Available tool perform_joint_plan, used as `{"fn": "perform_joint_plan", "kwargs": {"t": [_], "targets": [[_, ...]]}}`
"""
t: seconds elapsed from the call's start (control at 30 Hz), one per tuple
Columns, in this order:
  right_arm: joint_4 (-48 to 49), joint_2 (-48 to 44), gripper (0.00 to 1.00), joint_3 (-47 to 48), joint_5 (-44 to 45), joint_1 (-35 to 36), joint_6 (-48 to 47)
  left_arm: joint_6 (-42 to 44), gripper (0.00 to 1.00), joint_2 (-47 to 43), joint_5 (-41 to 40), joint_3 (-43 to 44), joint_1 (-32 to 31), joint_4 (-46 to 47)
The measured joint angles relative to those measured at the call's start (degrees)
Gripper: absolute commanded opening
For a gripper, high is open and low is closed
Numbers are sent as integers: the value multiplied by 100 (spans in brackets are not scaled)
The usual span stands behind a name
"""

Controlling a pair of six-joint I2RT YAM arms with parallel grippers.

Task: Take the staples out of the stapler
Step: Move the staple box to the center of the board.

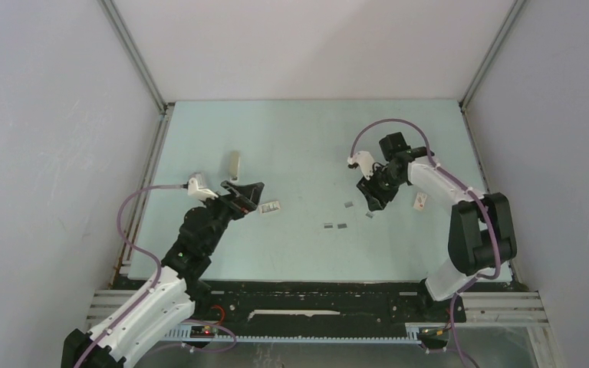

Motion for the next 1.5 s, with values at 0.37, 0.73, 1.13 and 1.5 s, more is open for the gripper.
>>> {"fn": "perform_joint_plan", "kwargs": {"t": [0.37, 0.73, 1.13, 1.5], "targets": [[-402, -660, 57, 0, -557, -166, 94, -33, 100, 116, 68, 0, 0, 208], [-610, -927, 57, 0, -1152, -490, 297, -111, 100, 299, 155, 0, 0, 385], [-863, -1392, 58, 0, -2103, -1268, 240, -85, 100, 444, 286, 0, 7, 636], [-1187, -2190, 66, 308, -2553, -1825, 103, 501, 100, 446, 704, 122, 208, 149]]}}
